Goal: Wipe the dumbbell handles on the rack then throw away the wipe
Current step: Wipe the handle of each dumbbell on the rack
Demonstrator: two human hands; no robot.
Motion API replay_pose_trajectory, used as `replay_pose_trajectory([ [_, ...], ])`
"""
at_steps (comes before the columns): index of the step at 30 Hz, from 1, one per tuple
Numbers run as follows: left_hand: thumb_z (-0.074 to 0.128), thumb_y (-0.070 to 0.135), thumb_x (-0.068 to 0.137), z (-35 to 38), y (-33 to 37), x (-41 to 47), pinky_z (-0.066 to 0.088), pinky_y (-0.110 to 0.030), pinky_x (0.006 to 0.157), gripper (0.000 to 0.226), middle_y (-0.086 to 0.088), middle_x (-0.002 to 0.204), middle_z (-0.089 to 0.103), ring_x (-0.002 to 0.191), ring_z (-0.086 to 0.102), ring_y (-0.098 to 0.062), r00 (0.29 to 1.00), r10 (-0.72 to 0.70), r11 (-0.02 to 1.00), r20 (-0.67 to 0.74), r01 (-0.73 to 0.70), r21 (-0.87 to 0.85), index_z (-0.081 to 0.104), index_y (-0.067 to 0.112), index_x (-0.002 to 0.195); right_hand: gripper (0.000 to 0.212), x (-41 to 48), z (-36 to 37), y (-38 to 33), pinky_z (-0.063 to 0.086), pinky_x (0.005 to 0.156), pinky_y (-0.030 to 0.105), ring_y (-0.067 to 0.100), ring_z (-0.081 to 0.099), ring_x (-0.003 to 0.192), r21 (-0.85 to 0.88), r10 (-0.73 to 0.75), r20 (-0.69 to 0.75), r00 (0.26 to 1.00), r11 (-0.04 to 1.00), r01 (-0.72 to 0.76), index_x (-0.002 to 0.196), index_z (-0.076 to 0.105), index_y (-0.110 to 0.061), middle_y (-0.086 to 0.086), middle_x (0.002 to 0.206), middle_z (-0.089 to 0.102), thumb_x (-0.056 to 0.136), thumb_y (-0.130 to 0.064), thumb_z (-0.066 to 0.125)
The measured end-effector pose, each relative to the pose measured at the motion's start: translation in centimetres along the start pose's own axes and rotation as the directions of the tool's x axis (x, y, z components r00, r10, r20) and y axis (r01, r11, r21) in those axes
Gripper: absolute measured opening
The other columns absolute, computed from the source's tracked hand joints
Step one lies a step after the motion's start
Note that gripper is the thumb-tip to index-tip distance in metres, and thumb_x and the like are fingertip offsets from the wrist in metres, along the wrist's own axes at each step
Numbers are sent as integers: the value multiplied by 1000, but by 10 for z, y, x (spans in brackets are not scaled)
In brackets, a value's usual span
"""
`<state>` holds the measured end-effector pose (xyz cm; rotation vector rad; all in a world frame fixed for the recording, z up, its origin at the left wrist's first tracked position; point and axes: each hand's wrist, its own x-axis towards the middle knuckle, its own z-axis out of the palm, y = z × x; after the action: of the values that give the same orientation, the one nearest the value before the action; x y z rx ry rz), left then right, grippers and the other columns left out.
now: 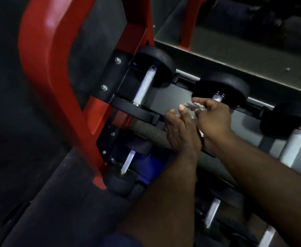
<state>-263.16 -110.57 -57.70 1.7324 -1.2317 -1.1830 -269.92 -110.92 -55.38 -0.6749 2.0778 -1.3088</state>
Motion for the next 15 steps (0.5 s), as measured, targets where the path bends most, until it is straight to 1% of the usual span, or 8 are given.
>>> replay_pose_trajectory([
  [2, 34, 59, 106, -28, -17, 3, 43, -43, 100, 49, -10, 127, 58, 113, 51, -22, 999, 44, 998, -7, -45, -39, 53, 16, 122, 38, -1, 21, -9, 61, 89, 39, 3, 72, 92, 33, 7, -16, 1000, 999, -6, 94, 77, -35, -17, 96, 76, 82, -3, 61],
  [3, 40, 52, 106, -46, -27, 8, 42, -42, 98, 43, -10, 123, 58, 110, 49, -22, 988, 142, 990, -68, -140, 24, 57, 15, 118, 36, -2, 30, -12, 61, 87, 41, 5, 72, 92, 48, -2, 15, 1000, 999, 2, 97, 77, -32, -15, 96, 77, 83, -3, 63],
  [5, 46, 47, 101, -84, -39, 27, 38, -41, 94, 38, -10, 118, 60, 108, 48, -27, 906, 377, 913, -192, -329, 242, 63, 15, 112, 31, -5, 47, -14, 63, 83, 44, 10, 74, 90, 111, 13, 106, 994, 993, -25, 103, 75, -28, -10, 97, 77, 82, -7, 70],
  [6, 49, 45, 99, -98, -41, 38, 36, -41, 93, 34, -10, 119, 60, 108, 48, -29, 860, 450, 874, -240, -369, 317, 64, 16, 110, 30, -6, 52, -15, 63, 81, 45, 12, 75, 88, 130, 39, 137, 990, 990, -57, 103, 72, -27, -7, 96, 77, 80, -9, 74],
  [8, 53, 42, 98, -118, -33, 68, 34, -39, 94, 29, -9, 122, 59, 111, 48, -29, 820, 504, 840, -272, -392, 375, 65, 18, 108, 30, -3, 66, -16, 63, 78, 50, 20, 76, 84, 160, 101, 155, 983, 979, -125, 96, 71, -24, 0, 90, 78, 69, -15, 81],
  [11, 54, 33, 102, -136, -15, 122, 33, -34, 96, 24, -14, 121, 60, 113, 52, -34, 863, 452, 869, -226, -369, 330, 65, 13, 107, 25, 0, 95, -18, 63, 76, 53, 28, 77, 80, 186, 148, 151, 977, 967, -175, 84, 76, -16, 5, 82, 78, 62, -14, 87],
  [13, 52, 24, 104, -140, -1, 159, 35, -34, 98, 19, -18, 122, 61, 116, 54, -36, 947, 289, 928, -141, -241, 284, 61, 9, 111, 22, 7, 109, -17, 64, 73, 43, 20, 77, 76, 148, 157, 81, 984, 975, -167, 83, 79, -16, 0, 79, 78, 65, -17, 92],
  [15, 48, 14, 103, -138, 8, 195, 39, -36, 100, 28, -21, 132, 61, 124, 56, -38, 997, 24, 979, -79, -7, 205, 55, 3, 128, 21, 15, 116, -15, 61, 66, 28, 9, 74, 70, 46, 140, 34, 990, 989, -141, 86, 80, -17, -5, 78, 77, 69, -21, 93],
])
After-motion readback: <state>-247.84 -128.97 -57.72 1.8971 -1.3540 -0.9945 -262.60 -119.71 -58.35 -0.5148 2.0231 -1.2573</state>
